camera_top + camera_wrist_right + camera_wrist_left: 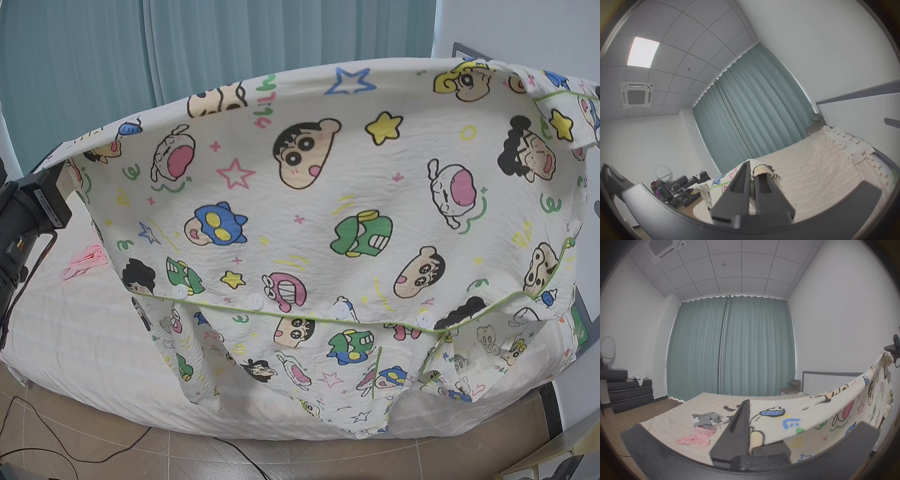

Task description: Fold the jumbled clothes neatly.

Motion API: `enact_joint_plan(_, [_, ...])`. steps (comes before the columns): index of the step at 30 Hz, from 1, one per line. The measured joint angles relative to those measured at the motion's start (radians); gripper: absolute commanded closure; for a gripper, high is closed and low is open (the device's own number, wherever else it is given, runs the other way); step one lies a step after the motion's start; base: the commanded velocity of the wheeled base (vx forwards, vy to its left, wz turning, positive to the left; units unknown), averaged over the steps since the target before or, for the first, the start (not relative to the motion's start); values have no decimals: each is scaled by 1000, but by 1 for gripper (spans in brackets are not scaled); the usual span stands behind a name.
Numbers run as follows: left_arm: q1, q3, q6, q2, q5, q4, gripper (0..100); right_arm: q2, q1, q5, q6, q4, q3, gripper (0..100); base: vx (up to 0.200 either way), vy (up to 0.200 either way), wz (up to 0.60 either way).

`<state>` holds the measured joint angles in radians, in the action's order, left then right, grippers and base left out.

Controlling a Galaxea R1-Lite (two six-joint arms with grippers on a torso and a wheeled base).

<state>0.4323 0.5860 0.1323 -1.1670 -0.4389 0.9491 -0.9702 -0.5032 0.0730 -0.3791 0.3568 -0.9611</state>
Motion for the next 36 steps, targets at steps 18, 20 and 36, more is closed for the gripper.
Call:
enact_joint_plan(18, [-6,-271,-96,-61,-9,-46,100,-124,151,-14,-47,50,239,100,0,0,0])
enact_joint_plan(20, [-7,-270,-104,-86,-10,-45,100,-153,171,-14,-50,79,251,100,0,0,0])
enact_joint_plan(36, [-10,-74,-119,-337,-11,-41,100,-387,284,-13,-47,311,262,100,188,0,0])
